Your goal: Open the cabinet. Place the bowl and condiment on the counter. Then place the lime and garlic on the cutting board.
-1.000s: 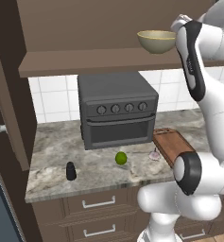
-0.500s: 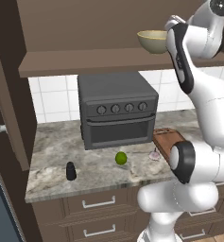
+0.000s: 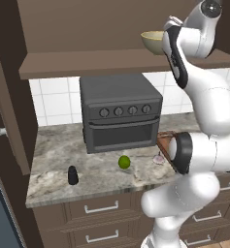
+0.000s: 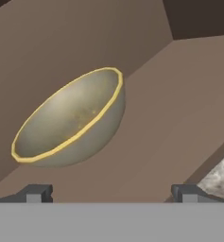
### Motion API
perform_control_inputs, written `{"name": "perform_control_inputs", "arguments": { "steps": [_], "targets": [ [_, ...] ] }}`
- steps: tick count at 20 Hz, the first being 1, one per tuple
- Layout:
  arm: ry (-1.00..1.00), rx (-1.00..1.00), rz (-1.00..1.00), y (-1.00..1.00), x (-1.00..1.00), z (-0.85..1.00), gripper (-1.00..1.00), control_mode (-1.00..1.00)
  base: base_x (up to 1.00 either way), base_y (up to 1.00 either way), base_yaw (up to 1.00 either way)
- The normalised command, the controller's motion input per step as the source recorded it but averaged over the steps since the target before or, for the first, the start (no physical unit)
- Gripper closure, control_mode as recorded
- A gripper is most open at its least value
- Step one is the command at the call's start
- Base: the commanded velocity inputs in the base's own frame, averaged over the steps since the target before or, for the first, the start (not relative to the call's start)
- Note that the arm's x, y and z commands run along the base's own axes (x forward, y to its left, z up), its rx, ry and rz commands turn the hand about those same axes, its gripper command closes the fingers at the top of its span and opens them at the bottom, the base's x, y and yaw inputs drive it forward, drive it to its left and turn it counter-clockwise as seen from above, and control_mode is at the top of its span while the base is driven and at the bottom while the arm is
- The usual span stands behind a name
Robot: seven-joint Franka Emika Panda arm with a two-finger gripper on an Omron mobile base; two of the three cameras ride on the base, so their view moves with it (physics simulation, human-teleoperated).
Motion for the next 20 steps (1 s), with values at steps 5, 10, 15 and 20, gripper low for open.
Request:
{"name": "perform_control_inputs", "arguments": {
  "steps": [5,10,15,20],
  "targets": [
    [0.0,0.0,-0.04,-0.07,0.46,-0.04,-1.0,-1.0,0.0,0.0,0.0],
    [0.01,0.0,-0.04,-0.06,0.48,-0.03,-1.0,-1.0,0.0,0.0,0.0],
    [0.01,0.0,-0.03,-0.04,0.48,-0.01,-1.0,-1.0,0.0,0.0,0.0],
    [0.03,0.0,-0.03,-0.04,0.47,-0.02,-1.0,-1.0,0.0,0.0,0.0]
  ]
}}
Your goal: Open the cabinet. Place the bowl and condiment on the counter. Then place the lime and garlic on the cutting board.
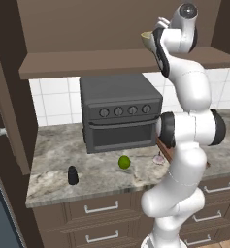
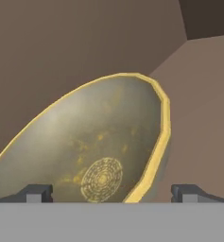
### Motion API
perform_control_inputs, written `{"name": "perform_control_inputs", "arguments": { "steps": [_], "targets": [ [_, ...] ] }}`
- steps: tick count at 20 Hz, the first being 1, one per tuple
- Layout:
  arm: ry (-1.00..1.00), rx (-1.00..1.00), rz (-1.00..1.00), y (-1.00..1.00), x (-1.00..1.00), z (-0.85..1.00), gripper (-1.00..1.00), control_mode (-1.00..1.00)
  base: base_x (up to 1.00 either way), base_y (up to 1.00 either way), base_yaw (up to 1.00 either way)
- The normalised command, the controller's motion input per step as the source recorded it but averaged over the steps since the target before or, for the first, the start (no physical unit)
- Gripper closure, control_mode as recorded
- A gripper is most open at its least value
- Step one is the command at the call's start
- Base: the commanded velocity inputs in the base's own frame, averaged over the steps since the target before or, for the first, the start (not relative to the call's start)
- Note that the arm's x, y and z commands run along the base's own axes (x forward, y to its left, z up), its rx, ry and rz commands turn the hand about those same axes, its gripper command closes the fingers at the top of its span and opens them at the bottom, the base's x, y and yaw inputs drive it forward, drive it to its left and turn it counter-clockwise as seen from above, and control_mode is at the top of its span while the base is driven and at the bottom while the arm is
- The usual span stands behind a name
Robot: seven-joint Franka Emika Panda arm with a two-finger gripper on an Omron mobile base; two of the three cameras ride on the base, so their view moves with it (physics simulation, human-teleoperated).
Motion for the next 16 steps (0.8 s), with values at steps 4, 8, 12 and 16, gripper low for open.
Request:
{"name": "perform_control_inputs", "arguments": {
  "steps": [4,8,12,16],
  "targets": [
    [0.04,0.0,-0.03,-0.08,0.4,-0.07,-1.0,-1.0,0.0,0.0,0.0],
    [0.03,0.0,-0.02,-0.02,0.28,-0.01,1.0,-1.0,0.0,0.0,0.0],
    [0.0,0.0,0.0,0.0,0.0,0.0,1.0,-1.0,0.0,0.0,0.0],
    [0.0,0.0,0.0,0.0,-0.01,0.0,1.0,-1.0,0.0,0.0,0.0]
  ]
}}
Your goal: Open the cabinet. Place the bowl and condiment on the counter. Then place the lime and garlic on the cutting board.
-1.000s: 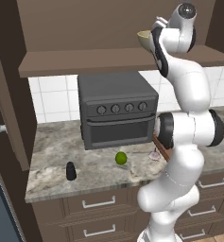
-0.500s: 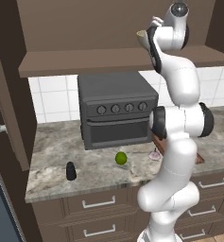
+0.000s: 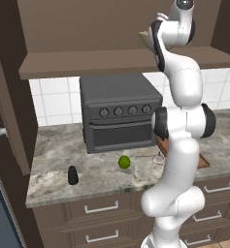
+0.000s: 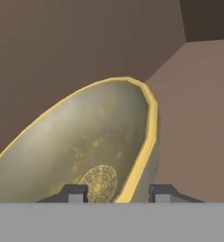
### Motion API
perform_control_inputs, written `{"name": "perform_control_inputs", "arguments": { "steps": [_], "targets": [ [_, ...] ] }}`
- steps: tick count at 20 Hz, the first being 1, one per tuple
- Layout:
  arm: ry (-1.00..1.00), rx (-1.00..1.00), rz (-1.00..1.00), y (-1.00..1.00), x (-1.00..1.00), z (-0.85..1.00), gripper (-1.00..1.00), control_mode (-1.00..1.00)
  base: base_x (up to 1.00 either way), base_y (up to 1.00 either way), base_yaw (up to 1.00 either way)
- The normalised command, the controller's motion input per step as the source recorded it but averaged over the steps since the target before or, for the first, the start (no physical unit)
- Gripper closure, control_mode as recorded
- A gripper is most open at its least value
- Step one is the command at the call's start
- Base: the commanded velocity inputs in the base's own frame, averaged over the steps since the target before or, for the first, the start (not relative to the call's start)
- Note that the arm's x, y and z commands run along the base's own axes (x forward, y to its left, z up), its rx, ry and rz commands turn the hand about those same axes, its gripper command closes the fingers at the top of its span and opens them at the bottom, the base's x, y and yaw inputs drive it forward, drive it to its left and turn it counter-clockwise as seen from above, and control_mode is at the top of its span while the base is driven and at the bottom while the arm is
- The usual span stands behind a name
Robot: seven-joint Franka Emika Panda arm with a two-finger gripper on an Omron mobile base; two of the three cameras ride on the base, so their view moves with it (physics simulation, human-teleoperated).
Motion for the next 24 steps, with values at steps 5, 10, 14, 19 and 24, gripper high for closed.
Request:
{"name": "perform_control_inputs", "arguments": {
  "steps": [5,10,14,19,24],
  "targets": [
    [0.0,0.0,0.0,-0.02,-0.09,0.11,1.0,-1.0,0.0,0.0,0.0],
    [-0.05,0.03,0.02,-0.07,-0.27,0.22,1.0,-1.0,0.0,0.0,0.0],
    [-0.12,0.05,0.03,-0.09,-0.45,0.2,1.0,-1.0,0.0,0.0,0.0],
    [-0.18,0.06,0.08,-0.06,-0.72,0.07,1.0,-1.0,0.0,0.0,0.0],
    [-0.13,-0.01,0.12,0.02,-0.83,0.0,1.0,-1.0,0.0,0.0,0.0]
  ]
}}
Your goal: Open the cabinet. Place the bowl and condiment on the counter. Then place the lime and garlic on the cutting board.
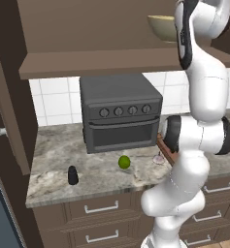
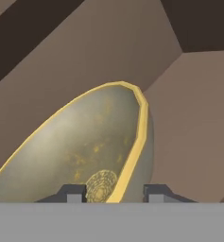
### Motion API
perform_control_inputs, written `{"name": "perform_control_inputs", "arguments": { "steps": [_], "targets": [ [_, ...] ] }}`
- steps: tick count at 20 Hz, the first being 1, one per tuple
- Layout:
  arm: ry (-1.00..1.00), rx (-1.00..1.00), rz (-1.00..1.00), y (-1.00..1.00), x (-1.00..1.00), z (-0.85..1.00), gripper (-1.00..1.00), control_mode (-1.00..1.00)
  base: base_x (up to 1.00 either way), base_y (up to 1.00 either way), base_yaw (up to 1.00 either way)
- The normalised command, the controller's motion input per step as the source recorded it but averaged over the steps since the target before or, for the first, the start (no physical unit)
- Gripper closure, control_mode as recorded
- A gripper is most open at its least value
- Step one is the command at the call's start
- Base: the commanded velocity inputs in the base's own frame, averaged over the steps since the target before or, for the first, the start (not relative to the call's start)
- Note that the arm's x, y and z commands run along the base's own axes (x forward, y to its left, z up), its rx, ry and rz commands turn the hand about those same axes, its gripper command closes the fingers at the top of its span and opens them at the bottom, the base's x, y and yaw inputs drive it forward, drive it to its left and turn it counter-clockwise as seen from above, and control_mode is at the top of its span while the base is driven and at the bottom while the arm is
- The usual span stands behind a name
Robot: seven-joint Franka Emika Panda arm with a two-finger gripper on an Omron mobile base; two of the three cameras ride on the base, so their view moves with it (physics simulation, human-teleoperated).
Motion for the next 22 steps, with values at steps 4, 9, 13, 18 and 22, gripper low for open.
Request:
{"name": "perform_control_inputs", "arguments": {
  "steps": [4,9,13,18,22],
  "targets": [
    [-0.11,-0.01,0.14,-0.04,-0.86,-0.01,1.0,-1.0,0.0,0.0,0.0],
    [-0.1,-0.01,0.12,-0.07,-0.76,-0.01,1.0,-1.0,0.0,0.0,0.0],
    [-0.12,-0.03,0.1,-0.03,-0.67,-0.02,1.0,-1.0,0.0,0.0,0.0],
    [-0.14,0.0,0.1,-0.06,-0.74,0.0,1.0,-1.0,0.0,0.0,0.0],
    [-0.18,0.0,0.09,-0.14,-0.73,0.0,1.0,-1.0,0.0,0.0,0.0]
  ]
}}
